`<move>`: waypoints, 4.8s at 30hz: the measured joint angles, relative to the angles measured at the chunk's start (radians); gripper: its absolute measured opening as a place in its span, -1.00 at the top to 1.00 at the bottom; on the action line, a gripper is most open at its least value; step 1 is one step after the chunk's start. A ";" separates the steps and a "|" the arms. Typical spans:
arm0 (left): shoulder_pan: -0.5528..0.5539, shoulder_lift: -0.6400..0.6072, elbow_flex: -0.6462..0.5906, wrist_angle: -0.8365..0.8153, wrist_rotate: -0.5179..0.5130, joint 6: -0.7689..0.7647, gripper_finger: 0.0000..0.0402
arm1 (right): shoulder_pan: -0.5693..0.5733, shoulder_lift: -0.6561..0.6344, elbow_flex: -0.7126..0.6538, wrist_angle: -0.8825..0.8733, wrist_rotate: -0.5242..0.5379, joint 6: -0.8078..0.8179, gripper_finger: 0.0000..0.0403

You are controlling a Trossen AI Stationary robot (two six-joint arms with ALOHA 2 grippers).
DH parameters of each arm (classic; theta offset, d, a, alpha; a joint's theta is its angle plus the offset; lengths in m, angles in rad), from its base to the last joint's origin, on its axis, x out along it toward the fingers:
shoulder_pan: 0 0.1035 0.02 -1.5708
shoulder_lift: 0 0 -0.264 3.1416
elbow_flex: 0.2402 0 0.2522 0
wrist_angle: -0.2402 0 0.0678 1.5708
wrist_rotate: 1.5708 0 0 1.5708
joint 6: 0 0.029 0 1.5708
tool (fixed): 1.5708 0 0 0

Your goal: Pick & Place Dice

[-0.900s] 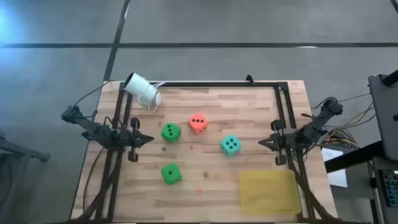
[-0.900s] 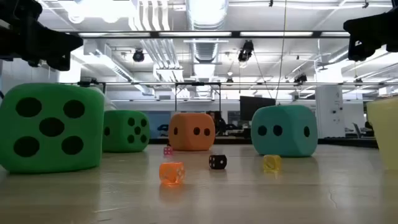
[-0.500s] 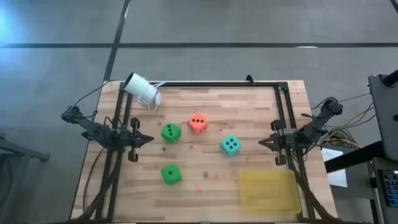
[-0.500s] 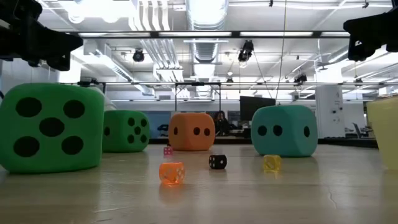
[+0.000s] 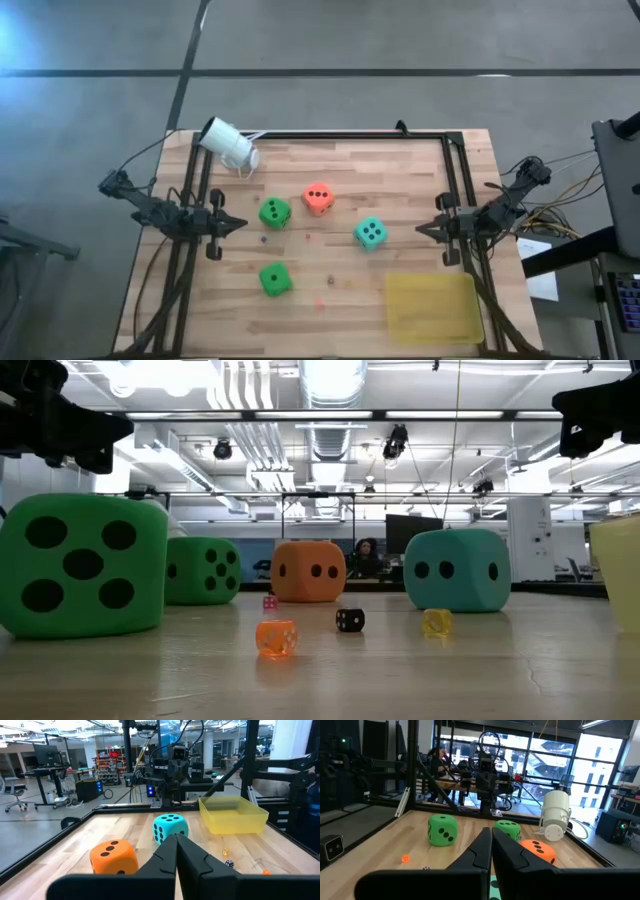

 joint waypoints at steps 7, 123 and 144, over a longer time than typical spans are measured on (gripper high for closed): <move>0.000 0.000 0.000 0.000 0.000 0.000 0.97 | 0.000 0.000 0.000 0.000 0.000 0.000 0.96; 0.000 0.000 0.000 -0.001 -0.109 0.000 0.97 | -0.113 1.054 1.225 -1.113 -0.128 0.736 0.96; 0.000 0.000 0.000 -0.001 -0.109 0.000 0.97 | -0.481 1.267 1.224 -1.153 -0.213 0.794 0.96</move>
